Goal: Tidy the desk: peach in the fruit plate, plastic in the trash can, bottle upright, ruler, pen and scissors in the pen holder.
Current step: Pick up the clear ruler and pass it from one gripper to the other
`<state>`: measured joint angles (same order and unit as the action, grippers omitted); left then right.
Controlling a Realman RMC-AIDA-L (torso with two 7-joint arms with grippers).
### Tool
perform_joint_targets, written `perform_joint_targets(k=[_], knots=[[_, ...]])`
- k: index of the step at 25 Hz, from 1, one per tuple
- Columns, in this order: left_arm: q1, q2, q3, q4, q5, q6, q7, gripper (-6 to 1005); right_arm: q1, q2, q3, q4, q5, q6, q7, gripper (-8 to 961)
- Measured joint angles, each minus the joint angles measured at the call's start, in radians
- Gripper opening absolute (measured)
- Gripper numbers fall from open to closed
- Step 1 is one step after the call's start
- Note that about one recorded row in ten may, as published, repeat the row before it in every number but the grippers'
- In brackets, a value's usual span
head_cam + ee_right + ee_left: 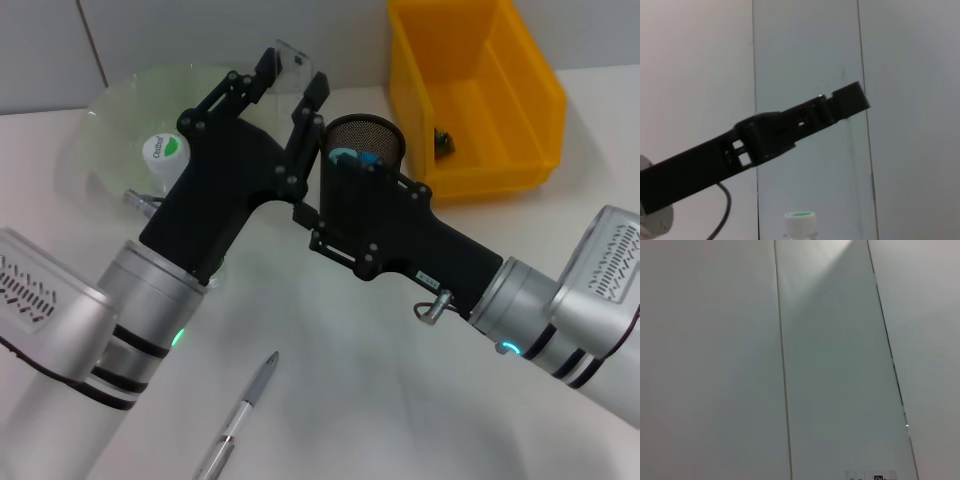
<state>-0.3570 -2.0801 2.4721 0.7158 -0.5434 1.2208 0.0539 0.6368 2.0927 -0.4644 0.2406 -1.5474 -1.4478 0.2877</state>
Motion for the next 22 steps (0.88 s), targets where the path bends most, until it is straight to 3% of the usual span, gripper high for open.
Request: perform_joint_targets(k=[8,22], knots=[[-0.008,0.000,0.007,0.000,-0.009,-0.008,0.003,394,0.023,0.001,0.062,0.085,-0.004,0.030,-0.106,745],[-0.005,0.000,0.007,-0.003,-0.009,-0.009,0.003,394,0.043,0.001,0.085,0.093,-0.005,0.045,-0.100,741]])
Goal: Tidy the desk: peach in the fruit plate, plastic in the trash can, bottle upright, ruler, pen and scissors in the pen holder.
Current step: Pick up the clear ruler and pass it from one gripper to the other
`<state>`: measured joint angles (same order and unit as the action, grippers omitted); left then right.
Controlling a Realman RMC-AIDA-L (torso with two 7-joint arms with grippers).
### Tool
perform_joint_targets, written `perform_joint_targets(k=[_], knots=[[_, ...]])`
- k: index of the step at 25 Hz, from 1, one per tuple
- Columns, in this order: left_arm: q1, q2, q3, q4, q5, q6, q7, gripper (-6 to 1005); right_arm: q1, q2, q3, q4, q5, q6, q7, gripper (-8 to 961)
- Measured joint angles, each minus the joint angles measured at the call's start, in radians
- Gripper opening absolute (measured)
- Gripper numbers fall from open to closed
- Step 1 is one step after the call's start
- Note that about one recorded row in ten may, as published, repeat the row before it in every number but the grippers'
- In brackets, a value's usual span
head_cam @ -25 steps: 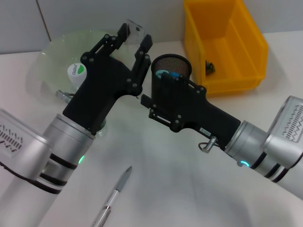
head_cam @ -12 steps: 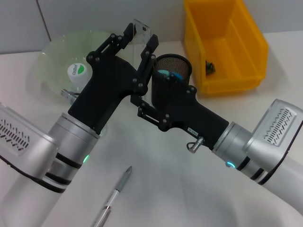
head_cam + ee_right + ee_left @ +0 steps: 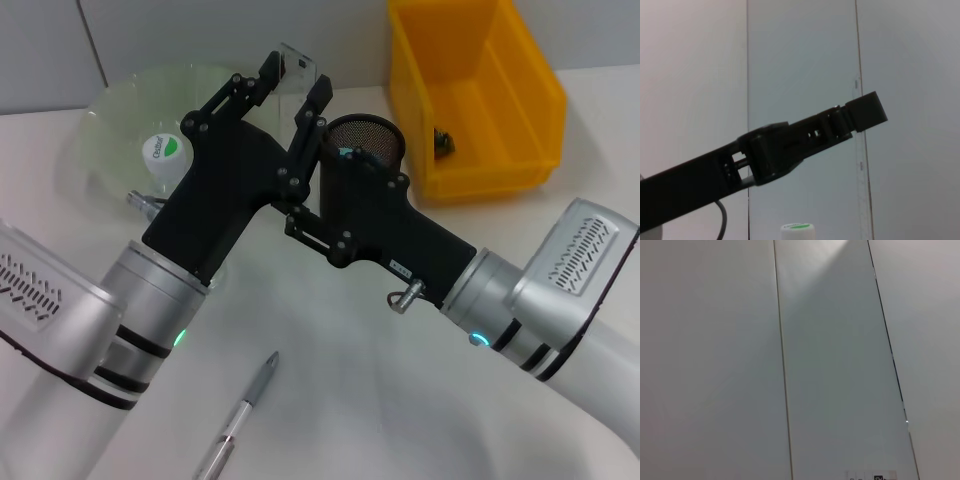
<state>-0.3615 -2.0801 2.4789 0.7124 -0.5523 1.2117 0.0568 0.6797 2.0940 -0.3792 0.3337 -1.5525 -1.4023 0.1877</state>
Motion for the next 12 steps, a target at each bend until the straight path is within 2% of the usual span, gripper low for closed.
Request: perform_joint_targets(k=[6,12], knots=[[-0.002,0.000,0.000,-0.004,0.000,0.000,0.000,394,0.008,0.000,0.015,0.005,-0.038,0.028,0.012,722],[-0.002,0.000,0.000,-0.004,0.000,0.000,0.000,394,0.003,0.000,0.030,0.006,-0.041,0.032,0.012,545]])
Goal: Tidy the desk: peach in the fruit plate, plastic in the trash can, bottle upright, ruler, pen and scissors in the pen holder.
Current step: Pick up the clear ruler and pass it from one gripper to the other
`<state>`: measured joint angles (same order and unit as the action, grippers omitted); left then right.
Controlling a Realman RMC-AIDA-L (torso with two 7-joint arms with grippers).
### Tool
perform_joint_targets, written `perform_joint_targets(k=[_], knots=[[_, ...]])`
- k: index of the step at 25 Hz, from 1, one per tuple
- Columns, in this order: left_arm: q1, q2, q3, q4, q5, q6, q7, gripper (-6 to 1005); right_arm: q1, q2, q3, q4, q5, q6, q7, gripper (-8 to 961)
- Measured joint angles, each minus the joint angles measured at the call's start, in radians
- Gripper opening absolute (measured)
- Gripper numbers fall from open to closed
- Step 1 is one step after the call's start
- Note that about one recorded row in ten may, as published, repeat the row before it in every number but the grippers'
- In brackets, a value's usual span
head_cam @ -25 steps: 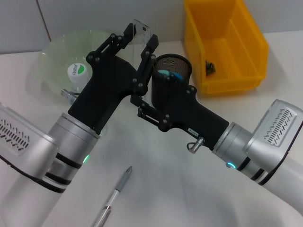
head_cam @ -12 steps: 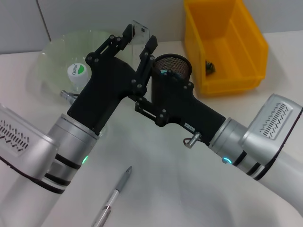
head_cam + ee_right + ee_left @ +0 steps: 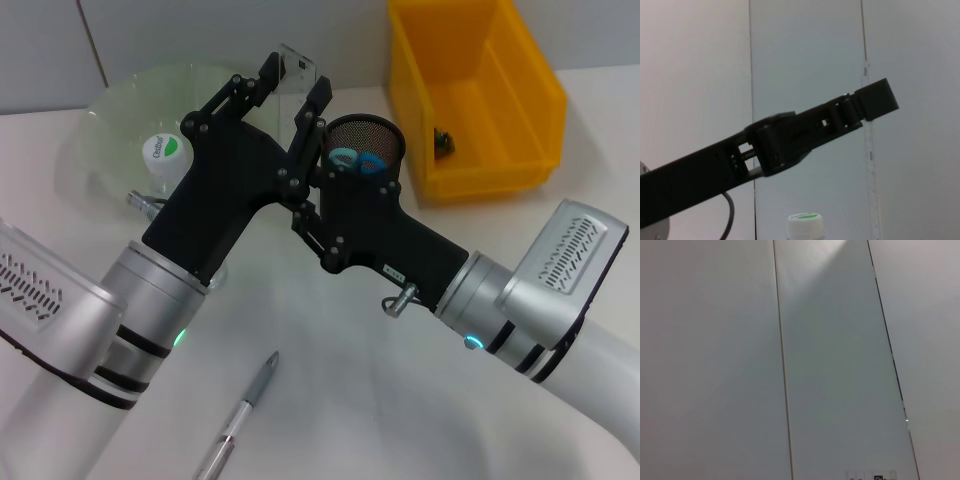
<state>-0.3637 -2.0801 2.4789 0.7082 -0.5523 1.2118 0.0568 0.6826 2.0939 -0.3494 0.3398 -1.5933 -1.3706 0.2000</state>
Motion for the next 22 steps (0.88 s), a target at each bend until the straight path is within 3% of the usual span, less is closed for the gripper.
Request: perform_joint_targets(k=[1,3,22], knots=[[0.000,0.000,0.000,0.000,0.000,0.000,0.000,394,-0.001,0.000,0.003,0.000,0.000,0.000,0.000,516],[0.000,0.000,0.000,0.000,0.000,0.000,0.000,394,-0.002,0.000,0.008,0.000,0.000,0.000,0.000,312],[-0.004,0.000,0.002,-0.004,0.000,-0.027,-0.002,395,0.005,0.000,0.027,-0.001,-0.004,-0.035,-0.007,290]])
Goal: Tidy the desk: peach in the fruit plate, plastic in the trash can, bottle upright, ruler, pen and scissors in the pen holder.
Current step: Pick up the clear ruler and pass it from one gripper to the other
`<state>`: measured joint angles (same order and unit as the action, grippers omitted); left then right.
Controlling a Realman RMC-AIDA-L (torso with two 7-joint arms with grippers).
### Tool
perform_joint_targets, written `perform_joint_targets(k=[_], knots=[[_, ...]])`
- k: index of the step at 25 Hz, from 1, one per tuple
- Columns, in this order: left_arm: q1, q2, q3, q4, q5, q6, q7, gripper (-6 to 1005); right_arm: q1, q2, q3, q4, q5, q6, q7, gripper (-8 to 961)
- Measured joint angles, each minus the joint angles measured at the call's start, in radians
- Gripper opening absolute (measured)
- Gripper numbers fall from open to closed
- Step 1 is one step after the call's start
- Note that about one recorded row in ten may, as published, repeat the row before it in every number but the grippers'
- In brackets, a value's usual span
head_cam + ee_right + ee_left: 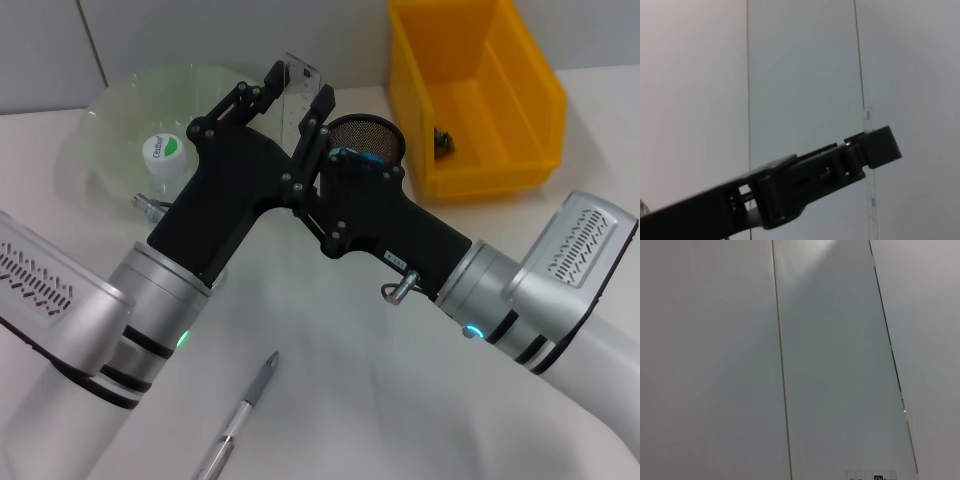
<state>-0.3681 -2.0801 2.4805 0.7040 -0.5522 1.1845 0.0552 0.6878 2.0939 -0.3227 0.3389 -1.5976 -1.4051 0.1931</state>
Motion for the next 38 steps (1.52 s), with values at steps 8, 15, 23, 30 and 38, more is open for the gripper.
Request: perform_joint_targets(k=[8,15,23,30,38], knots=[[0.000,0.000,0.000,-0.002,0.000,-0.008,0.000,395,0.004,0.000,0.011,0.001,-0.018,0.000,-0.002,255],[0.000,0.000,0.000,-0.001,0.000,-0.012,0.000,395,0.004,0.000,0.020,0.002,-0.019,-0.001,-0.003,223],[0.000,0.000,0.004,0.000,0.000,-0.012,0.000,395,-0.001,0.000,0.021,0.002,-0.021,-0.011,-0.003,148],[0.000,0.000,0.008,0.000,-0.001,-0.011,0.000,395,-0.003,0.000,0.026,0.002,-0.021,-0.011,-0.003,51],[0.000,0.000,0.009,-0.001,0.002,-0.010,-0.014,395,-0.006,0.000,0.033,0.002,-0.021,-0.012,-0.005,2]])
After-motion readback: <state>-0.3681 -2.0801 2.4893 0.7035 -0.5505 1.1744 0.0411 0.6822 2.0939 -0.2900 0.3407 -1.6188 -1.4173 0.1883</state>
